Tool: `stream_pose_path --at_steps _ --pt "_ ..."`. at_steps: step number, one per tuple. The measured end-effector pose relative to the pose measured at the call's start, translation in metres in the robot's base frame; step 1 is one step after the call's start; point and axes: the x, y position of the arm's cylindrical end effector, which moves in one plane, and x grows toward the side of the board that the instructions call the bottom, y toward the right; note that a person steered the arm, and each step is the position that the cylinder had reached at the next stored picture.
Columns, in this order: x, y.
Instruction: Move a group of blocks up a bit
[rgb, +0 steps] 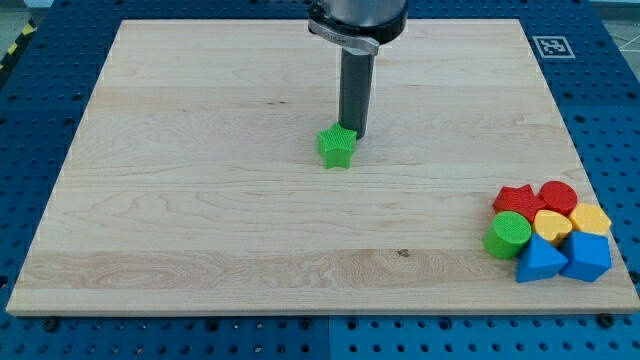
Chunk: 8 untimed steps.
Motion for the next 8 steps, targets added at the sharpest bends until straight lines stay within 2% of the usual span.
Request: stream_pose_path --at_steps 4,6,7,8 --pt "0.018 0.166" --pt "0.065 0.279" --pt "0.082 0.313" --pt "0.139 0.312"
